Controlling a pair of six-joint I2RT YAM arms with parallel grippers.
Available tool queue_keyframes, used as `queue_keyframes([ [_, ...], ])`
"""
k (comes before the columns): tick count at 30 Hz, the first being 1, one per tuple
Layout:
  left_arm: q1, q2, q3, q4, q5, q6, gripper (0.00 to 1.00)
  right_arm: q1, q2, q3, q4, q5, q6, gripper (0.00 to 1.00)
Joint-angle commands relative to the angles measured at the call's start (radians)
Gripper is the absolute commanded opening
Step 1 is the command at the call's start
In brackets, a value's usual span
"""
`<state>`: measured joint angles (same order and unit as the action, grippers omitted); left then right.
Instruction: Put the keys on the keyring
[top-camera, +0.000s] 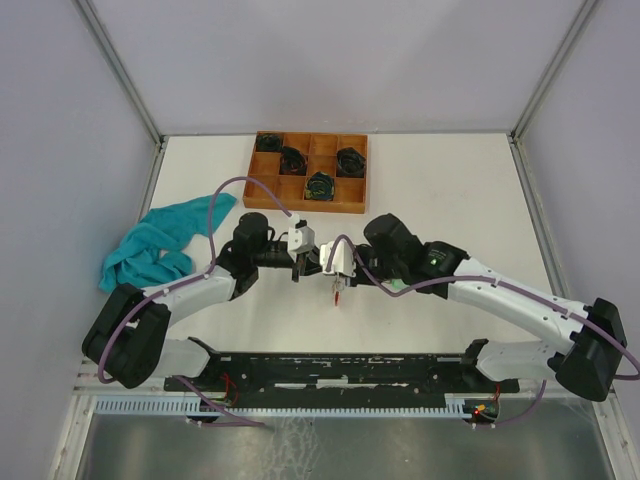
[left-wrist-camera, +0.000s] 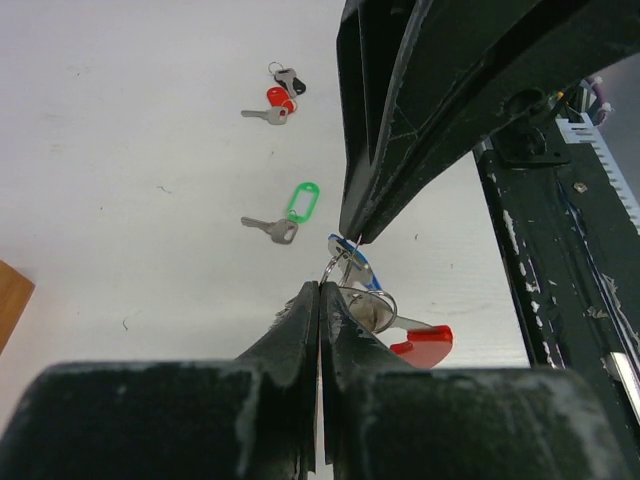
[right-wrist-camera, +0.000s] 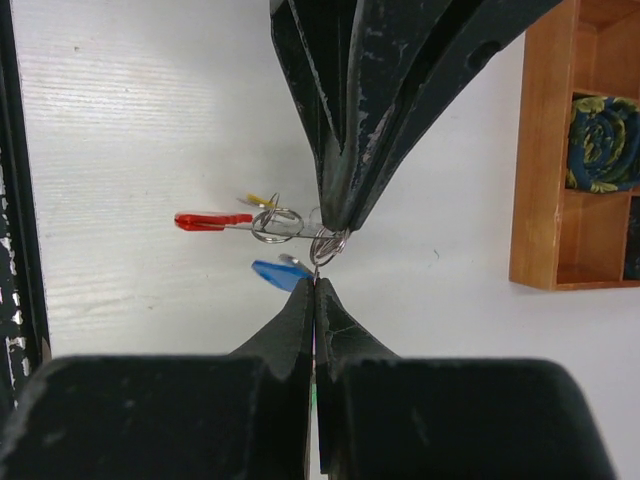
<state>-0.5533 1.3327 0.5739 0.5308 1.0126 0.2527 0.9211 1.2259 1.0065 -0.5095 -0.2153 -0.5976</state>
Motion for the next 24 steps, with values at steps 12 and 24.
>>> queue_keyframes([
  [12, -0.001, 0.006, -0.021, 0.158, -0.093, -0.149, 0.03, 0.015, 0.002, -0.061, 0.141, 0.013, 0.072, 0.01],
  [24, 0.005, -0.030, -0.041, 0.114, -0.228, -0.128, 0.05, 0.013, 0.062, 0.021, 0.168, 0.114, 0.051, 0.01],
])
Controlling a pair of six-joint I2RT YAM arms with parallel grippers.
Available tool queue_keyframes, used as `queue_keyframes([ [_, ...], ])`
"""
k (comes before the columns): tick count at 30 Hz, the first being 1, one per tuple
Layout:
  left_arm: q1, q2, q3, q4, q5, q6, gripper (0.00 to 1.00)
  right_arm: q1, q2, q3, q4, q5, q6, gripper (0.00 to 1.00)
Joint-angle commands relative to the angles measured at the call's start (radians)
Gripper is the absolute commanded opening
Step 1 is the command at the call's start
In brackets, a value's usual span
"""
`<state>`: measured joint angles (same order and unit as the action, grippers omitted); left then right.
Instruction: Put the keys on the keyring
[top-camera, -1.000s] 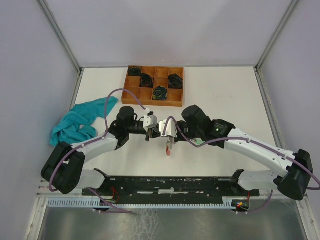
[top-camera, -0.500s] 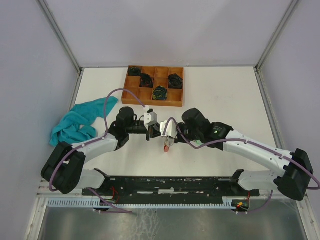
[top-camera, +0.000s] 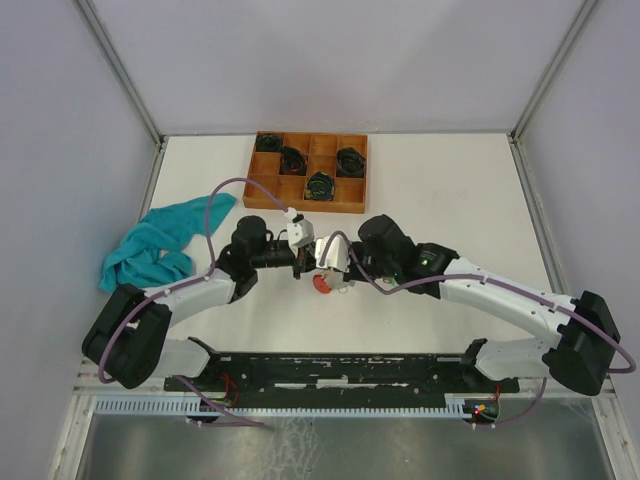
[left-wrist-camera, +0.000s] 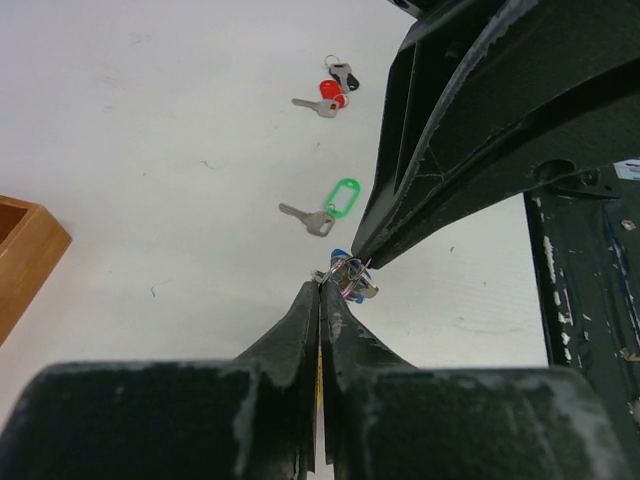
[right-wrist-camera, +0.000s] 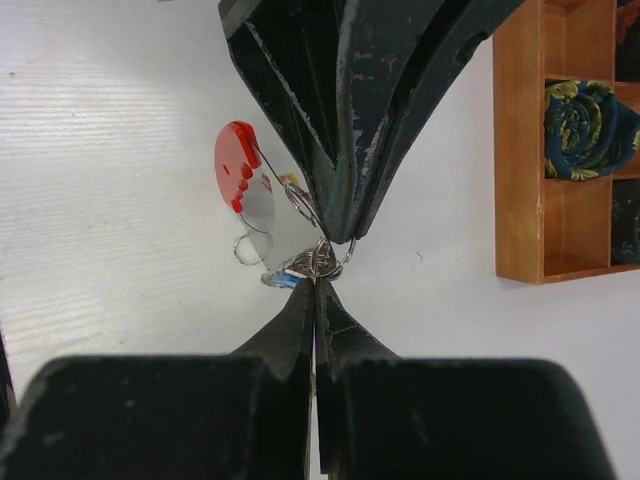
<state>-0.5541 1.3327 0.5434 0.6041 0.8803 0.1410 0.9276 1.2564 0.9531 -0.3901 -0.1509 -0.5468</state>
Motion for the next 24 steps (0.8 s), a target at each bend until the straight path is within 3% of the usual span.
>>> queue_keyframes([
  [1, 0.010, -0.040, -0.016, 0.039, -0.124, -0.017, 0.05, 0.005, 0.042, 0.085, 0.048, 0.061, -0.003, 0.01],
  [3, 0.015, -0.059, -0.031, 0.037, -0.189, -0.018, 0.12, 0.001, 0.065, 0.103, 0.053, 0.080, -0.005, 0.01],
  [5, 0.018, -0.083, -0.050, 0.036, -0.270, -0.017, 0.27, -0.006, 0.086, 0.121, 0.064, 0.094, -0.004, 0.01],
  [8, 0.019, -0.123, -0.077, 0.040, -0.403, -0.021, 0.37, -0.021, 0.115, 0.150, 0.083, 0.112, -0.001, 0.01],
  [21, 0.020, -0.244, -0.182, 0.101, -0.871, -0.088, 0.56, -0.104, 0.337, 0.262, 0.120, 0.131, 0.136, 0.01],
  [23, 0.020, -0.248, -0.187, 0.100, -0.903, -0.096, 0.98, -0.126, 0.380, 0.273, 0.130, 0.138, 0.171, 0.01],
  [24, 0.020, -0.249, -0.189, 0.100, -0.915, -0.099, 1.00, -0.137, 0.400, 0.277, 0.135, 0.142, 0.188, 0.01],
])
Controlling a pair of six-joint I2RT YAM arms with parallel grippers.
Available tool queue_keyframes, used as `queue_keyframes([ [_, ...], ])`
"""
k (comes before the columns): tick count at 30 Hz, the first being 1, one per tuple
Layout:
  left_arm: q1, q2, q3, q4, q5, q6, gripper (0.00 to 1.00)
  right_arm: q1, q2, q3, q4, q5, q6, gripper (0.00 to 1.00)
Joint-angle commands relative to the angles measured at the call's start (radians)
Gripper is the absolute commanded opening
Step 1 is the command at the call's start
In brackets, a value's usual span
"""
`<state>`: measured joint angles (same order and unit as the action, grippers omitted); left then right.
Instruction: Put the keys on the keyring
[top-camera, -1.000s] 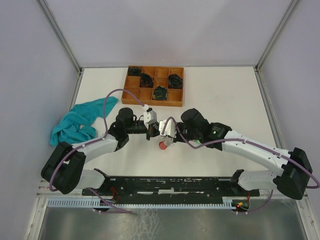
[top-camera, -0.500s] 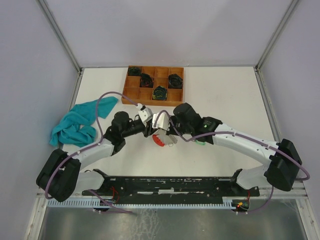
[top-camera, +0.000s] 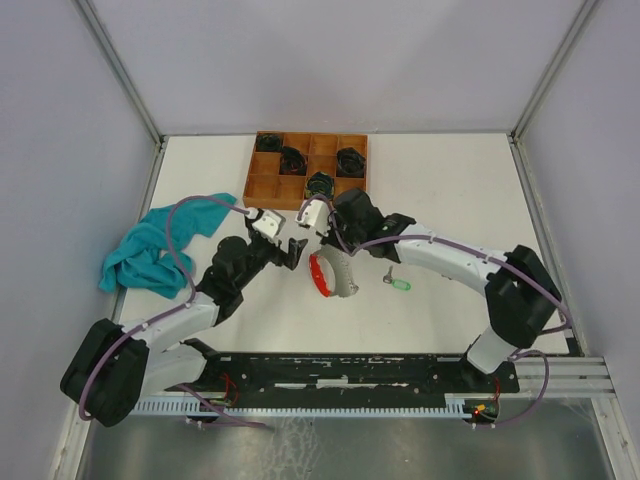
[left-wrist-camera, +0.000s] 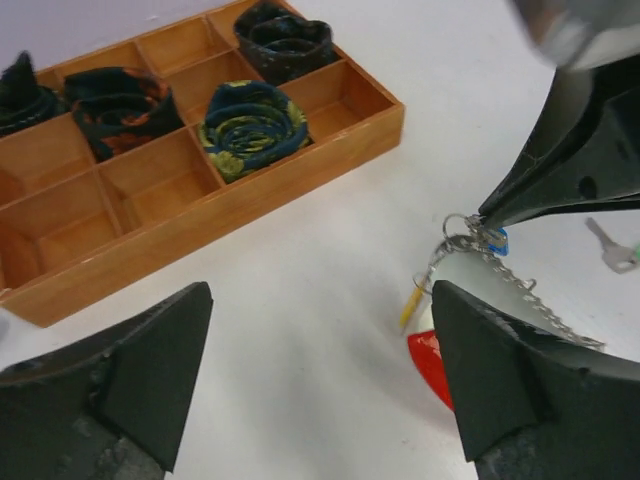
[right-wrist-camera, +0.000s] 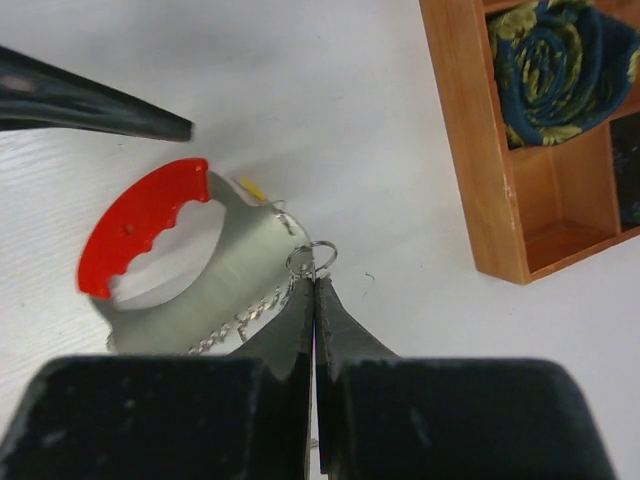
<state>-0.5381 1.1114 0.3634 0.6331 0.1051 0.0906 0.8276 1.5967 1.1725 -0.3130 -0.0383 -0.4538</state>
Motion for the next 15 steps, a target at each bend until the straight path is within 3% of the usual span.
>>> queue_keyframes([
  [1, 0.003, -0.031, -0.010, 0.071, -0.150, -0.052, 0.99, -0.050, 0.081, 0.065, 0.060, 0.032, 0.117, 0.01],
  [9, 0.004, 0.005, 0.003, 0.060, -0.189, -0.087, 0.99, -0.158, 0.241, 0.147, 0.037, 0.063, 0.275, 0.06],
  [15, 0.004, 0.005, -0.001, 0.088, -0.175, -0.135, 0.99, -0.226, 0.254, 0.147, 0.038, 0.058, 0.358, 0.27],
])
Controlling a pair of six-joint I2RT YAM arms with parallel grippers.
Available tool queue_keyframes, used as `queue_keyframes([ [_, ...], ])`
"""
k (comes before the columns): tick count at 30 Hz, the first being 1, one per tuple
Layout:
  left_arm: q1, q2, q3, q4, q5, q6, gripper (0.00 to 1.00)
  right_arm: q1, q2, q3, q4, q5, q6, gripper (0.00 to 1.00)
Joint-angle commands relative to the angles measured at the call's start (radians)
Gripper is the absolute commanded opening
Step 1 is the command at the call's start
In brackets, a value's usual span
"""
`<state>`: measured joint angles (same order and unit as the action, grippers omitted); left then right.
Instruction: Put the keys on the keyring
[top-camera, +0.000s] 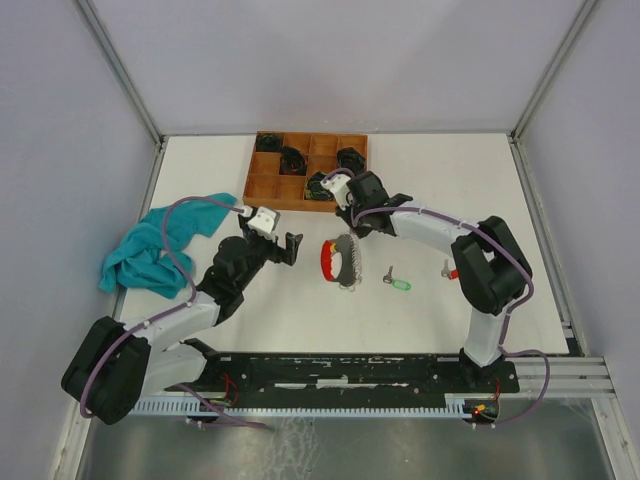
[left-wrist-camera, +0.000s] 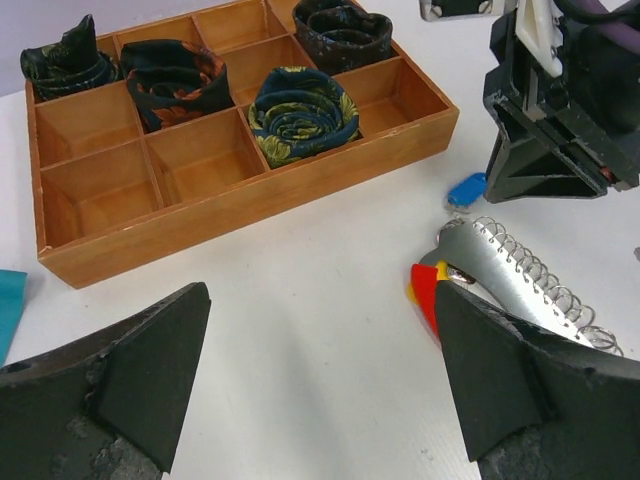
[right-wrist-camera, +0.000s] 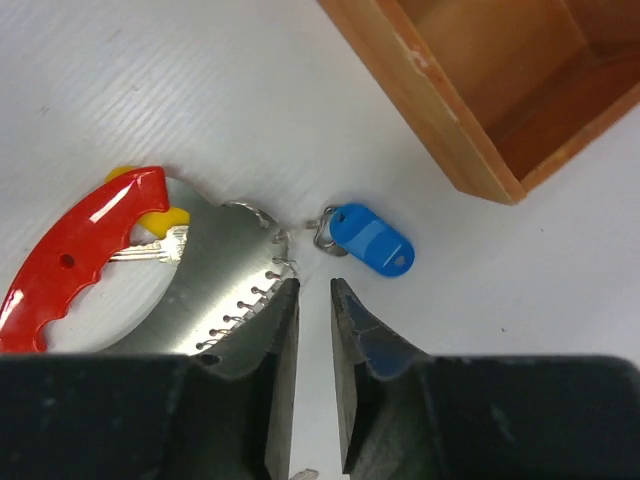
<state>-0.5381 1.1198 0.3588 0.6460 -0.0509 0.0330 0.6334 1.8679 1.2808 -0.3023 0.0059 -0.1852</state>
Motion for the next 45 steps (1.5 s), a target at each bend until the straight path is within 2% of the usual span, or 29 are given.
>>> queue_keyframes([
  [1, 0.003, -0.008, 0.004, 0.074, -0.024, -0.091, 0.99, -0.040, -0.035, 0.026, 0.030, 0.017, 0.104, 0.31],
  [7, 0.004, -0.053, 0.053, -0.032, -0.022, -0.189, 0.99, -0.080, -0.207, -0.095, 0.038, 0.099, 0.186, 0.53],
  [12, 0.002, -0.137, 0.056, -0.098, -0.036, -0.331, 0.99, -0.083, -0.422, -0.230, 0.043, 0.277, 0.292, 0.72],
  [14, 0.003, -0.204, 0.052, -0.144, -0.048, -0.371, 0.99, -0.084, -0.516, -0.254, -0.002, 0.346, 0.347, 0.80],
  [17, 0.001, -0.307, 0.034, -0.190, -0.084, -0.444, 0.99, -0.083, -0.655, -0.287, -0.051, 0.409, 0.391, 0.99],
  [20, 0.000, -0.414, 0.008, -0.249, -0.111, -0.505, 0.99, -0.084, -0.783, -0.350, -0.075, 0.443, 0.418, 1.00],
  [24, 0.000, -0.548, 0.016, -0.415, -0.147, -0.562, 0.99, -0.084, -0.945, -0.421, -0.132, 0.369, 0.406, 1.00],
  [33, 0.000, -0.777, 0.171, -0.853, -0.147, -0.559, 0.99, -0.083, -1.296, -0.593, -0.125, 0.367, 0.445, 1.00],
  [38, -0.001, -0.847, 0.256, -0.970, -0.136, -0.453, 0.99, -0.083, -1.345, -0.620, -0.163, 0.386, 0.469, 1.00],
  [45, 0.001, -0.898, 0.227, -0.976, -0.109, -0.383, 0.99, -0.083, -1.339, -0.626, -0.164, 0.384, 0.475, 1.00],
])
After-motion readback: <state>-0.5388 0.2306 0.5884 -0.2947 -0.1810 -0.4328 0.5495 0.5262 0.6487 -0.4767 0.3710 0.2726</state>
